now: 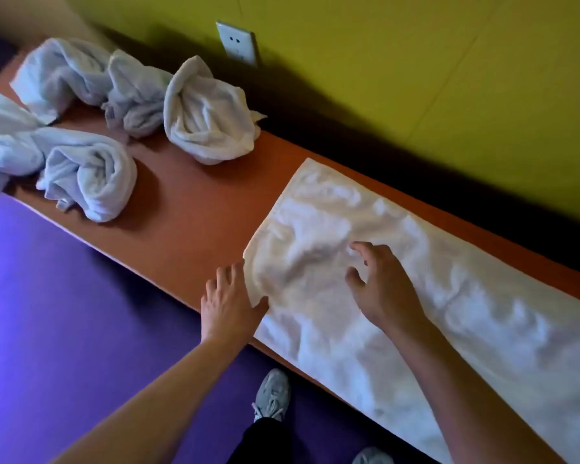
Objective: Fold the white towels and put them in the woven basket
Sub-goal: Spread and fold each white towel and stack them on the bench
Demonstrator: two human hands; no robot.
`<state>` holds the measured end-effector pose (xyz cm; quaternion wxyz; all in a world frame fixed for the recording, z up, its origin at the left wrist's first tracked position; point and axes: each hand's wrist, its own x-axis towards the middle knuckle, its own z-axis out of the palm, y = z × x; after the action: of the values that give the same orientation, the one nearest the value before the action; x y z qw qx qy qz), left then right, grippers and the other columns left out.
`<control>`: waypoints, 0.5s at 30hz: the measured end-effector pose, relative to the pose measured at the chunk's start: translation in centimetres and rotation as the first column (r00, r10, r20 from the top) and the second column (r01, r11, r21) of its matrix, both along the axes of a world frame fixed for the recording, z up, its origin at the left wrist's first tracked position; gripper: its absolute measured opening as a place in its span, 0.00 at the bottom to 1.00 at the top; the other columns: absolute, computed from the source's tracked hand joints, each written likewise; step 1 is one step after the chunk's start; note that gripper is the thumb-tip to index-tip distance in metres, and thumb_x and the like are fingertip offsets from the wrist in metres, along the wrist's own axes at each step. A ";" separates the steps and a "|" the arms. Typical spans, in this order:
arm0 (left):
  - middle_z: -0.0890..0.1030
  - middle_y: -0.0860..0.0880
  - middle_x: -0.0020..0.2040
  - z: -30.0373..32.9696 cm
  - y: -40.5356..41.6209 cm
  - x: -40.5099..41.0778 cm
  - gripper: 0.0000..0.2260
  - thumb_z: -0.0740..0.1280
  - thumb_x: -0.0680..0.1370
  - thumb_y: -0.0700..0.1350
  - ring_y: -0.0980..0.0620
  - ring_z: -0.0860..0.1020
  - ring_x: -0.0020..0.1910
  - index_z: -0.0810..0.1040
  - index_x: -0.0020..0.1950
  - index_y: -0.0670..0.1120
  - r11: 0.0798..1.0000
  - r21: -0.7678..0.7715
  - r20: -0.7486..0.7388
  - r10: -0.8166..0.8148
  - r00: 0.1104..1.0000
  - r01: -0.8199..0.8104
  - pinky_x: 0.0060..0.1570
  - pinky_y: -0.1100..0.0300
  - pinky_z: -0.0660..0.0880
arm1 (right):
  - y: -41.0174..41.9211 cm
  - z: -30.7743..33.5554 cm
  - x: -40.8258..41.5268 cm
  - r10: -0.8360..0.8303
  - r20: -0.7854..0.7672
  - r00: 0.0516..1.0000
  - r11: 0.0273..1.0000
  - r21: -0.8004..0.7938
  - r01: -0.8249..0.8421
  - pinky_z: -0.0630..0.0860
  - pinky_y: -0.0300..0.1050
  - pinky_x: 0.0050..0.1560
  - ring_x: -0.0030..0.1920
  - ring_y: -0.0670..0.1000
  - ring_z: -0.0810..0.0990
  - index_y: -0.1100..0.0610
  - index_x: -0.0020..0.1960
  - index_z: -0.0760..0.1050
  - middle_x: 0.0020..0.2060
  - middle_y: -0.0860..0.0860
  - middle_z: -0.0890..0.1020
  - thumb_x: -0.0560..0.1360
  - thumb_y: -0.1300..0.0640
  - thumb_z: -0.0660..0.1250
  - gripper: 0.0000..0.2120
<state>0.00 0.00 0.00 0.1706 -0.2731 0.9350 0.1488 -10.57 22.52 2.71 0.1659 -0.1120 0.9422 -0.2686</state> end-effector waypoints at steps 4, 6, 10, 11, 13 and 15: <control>0.74 0.49 0.58 -1.4 -1.5 -0.7 0.22 0.70 0.76 0.49 0.44 0.73 0.57 0.68 0.67 0.48 0.988 0.099 0.011 0.115 0.993 -0.116 0.50 0.50 0.74 | -3.7 -0.7 -2.6 0.016 0.039 0.999 1.000 0.025 -0.017 0.79 0.50 0.60 0.63 0.53 0.78 0.50 0.73 0.70 0.65 0.52 0.76 0.81 0.50 0.65 0.21; 0.76 0.51 0.53 -2.0 -2.4 -1.2 0.12 0.66 0.77 0.44 0.47 0.74 0.51 0.74 0.61 0.49 0.971 0.157 -0.011 0.184 0.983 -0.180 0.44 0.53 0.71 | -5.2 -1.4 -3.7 0.012 0.039 0.999 0.999 0.040 -0.014 0.79 0.48 0.58 0.62 0.53 0.78 0.50 0.73 0.70 0.65 0.53 0.76 0.81 0.50 0.65 0.21; 0.74 0.55 0.46 -1.2 -3.3 -1.0 0.03 0.64 0.81 0.45 0.51 0.73 0.41 0.76 0.51 0.49 0.952 0.288 -0.173 0.160 0.972 -0.105 0.34 0.58 0.67 | -7.0 -1.8 -5.5 -0.056 0.050 0.997 0.998 0.022 0.055 0.77 0.43 0.52 0.59 0.53 0.80 0.52 0.70 0.72 0.61 0.54 0.79 0.80 0.50 0.65 0.19; 0.73 0.56 0.45 -0.6 -3.3 -0.7 0.02 0.65 0.81 0.46 0.52 0.73 0.40 0.76 0.51 0.49 0.947 0.319 -0.237 0.117 0.965 -0.036 0.33 0.60 0.67 | -7.5 -1.8 -5.9 -0.097 0.055 0.994 0.995 0.015 0.097 0.76 0.42 0.50 0.58 0.53 0.81 0.53 0.69 0.74 0.60 0.54 0.80 0.81 0.48 0.65 0.18; 0.73 0.59 0.46 0.7 -2.8 0.3 0.02 0.67 0.80 0.46 0.54 0.73 0.38 0.76 0.52 0.51 0.937 0.333 -0.333 0.012 0.943 0.106 0.32 0.61 0.69 | -8.5 -1.6 -6.5 -0.186 0.070 0.980 0.983 0.010 0.186 0.78 0.43 0.50 0.54 0.52 0.83 0.54 0.65 0.76 0.57 0.53 0.84 0.80 0.42 0.64 0.20; 0.74 0.60 0.46 1.9 -2.0 1.3 0.05 0.69 0.79 0.45 0.54 0.75 0.37 0.77 0.53 0.52 0.927 0.318 -0.390 -0.062 0.919 0.198 0.31 0.57 0.73 | -9.5 -1.2 -6.9 -0.261 0.077 0.962 0.965 0.029 0.260 0.80 0.46 0.51 0.53 0.52 0.84 0.54 0.63 0.77 0.55 0.51 0.85 0.78 0.35 0.63 0.26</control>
<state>1.28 -2.04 1.91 0.0454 -0.1411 0.9247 0.3506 -17.50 13.06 1.49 0.1678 0.0251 0.9438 -0.2836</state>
